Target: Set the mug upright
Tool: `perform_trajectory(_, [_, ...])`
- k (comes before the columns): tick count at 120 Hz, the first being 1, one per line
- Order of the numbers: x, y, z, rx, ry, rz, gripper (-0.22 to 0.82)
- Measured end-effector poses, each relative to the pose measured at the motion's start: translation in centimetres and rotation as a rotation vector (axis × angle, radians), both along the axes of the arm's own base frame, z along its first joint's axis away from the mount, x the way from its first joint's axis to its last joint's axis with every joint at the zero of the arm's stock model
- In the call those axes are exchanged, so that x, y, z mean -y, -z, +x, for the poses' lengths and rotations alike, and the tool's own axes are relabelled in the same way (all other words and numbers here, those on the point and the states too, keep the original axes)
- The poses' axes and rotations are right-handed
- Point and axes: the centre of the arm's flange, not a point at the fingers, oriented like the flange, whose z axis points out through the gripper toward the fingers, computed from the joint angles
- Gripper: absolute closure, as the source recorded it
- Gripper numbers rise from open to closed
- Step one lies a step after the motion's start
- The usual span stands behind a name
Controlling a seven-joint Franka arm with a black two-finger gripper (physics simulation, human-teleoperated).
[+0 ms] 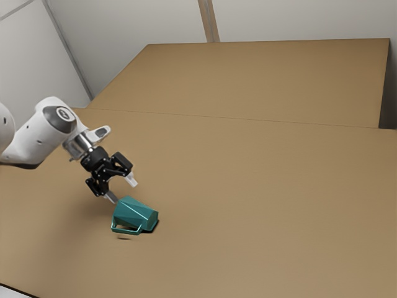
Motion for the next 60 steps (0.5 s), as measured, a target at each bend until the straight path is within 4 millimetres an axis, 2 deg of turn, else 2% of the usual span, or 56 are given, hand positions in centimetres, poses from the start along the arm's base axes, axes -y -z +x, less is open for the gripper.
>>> perform_trajectory(60, [-1.2, 2.0, -1.5, 0.02, -0.036, -0.019, 0.0])
